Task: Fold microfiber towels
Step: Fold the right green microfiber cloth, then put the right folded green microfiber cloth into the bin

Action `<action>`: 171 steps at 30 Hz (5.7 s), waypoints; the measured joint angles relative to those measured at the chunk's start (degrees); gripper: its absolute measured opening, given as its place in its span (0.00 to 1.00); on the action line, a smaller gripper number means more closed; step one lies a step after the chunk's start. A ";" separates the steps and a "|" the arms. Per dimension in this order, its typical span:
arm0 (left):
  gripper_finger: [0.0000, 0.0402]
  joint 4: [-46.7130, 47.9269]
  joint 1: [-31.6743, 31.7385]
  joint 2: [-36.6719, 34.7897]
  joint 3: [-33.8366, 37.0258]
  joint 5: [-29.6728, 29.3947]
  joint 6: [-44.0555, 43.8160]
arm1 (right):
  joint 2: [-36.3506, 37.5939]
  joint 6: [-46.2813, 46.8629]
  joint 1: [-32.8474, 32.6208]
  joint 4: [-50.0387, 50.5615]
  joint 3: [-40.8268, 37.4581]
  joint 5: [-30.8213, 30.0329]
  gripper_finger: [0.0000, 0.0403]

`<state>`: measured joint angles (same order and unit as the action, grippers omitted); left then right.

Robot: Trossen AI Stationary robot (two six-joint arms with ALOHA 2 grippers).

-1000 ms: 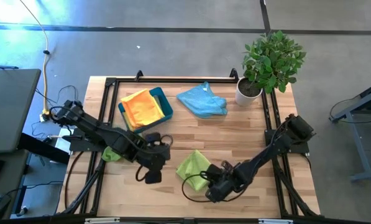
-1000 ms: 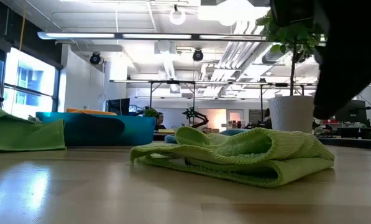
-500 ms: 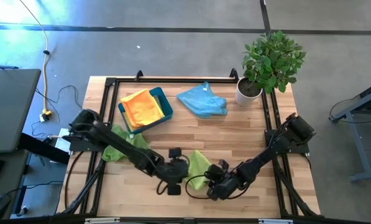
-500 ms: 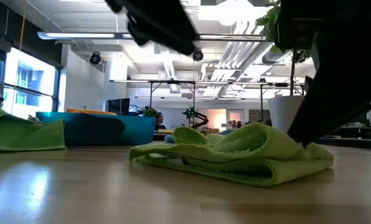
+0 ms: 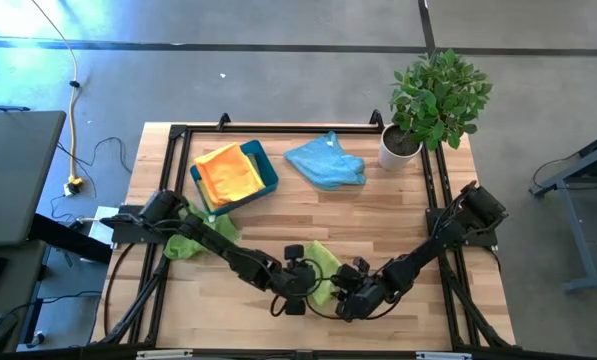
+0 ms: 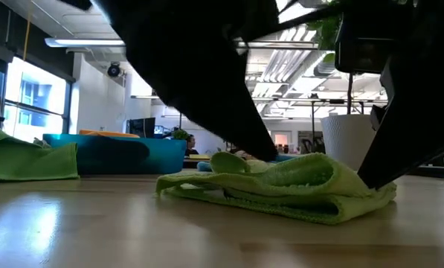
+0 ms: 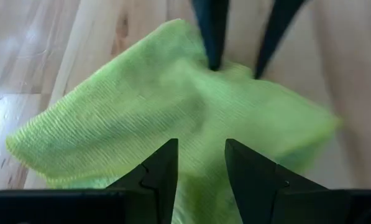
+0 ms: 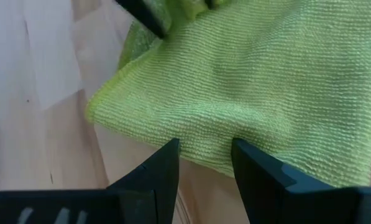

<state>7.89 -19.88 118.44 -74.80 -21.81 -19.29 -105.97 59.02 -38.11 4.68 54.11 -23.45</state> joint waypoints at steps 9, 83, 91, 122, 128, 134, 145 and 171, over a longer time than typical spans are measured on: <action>0.31 12.03 0.33 -1.88 -0.13 0.44 -6.94 | 0.00 0.05 -0.11 1.01 0.02 0.09 0.34; 0.54 0.77 12.59 -1.82 5.52 24.99 -36.60 | 16.64 7.56 8.00 -9.26 -19.04 8.79 0.34; 0.50 0.60 12.40 -0.43 5.41 21.25 -37.48 | 11.33 6.70 8.94 -13.58 -19.04 8.85 0.34; 0.01 8.47 13.13 -4.49 5.94 15.65 -29.99 | 12.47 1.77 10.24 -16.27 -19.04 10.70 0.34; 0.00 25.26 15.38 -10.68 5.79 10.40 -28.64 | 19.54 -0.97 9.86 -11.96 -19.04 10.54 0.34; 0.00 40.08 18.73 -18.25 5.74 4.17 -24.95 | 26.38 -2.69 10.07 -6.78 -19.04 10.31 0.34; 0.00 52.12 32.54 -28.03 5.50 -12.21 -2.43 | 30.14 -7.49 16.72 -4.20 -19.04 3.97 0.34; 0.02 54.48 54.31 -28.44 5.65 -4.48 21.12 | 30.32 -14.06 36.52 -4.49 -19.04 5.41 0.34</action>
<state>62.36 34.42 90.00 -69.14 -26.29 1.84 -75.66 44.96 -1.58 0.19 35.07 -18.04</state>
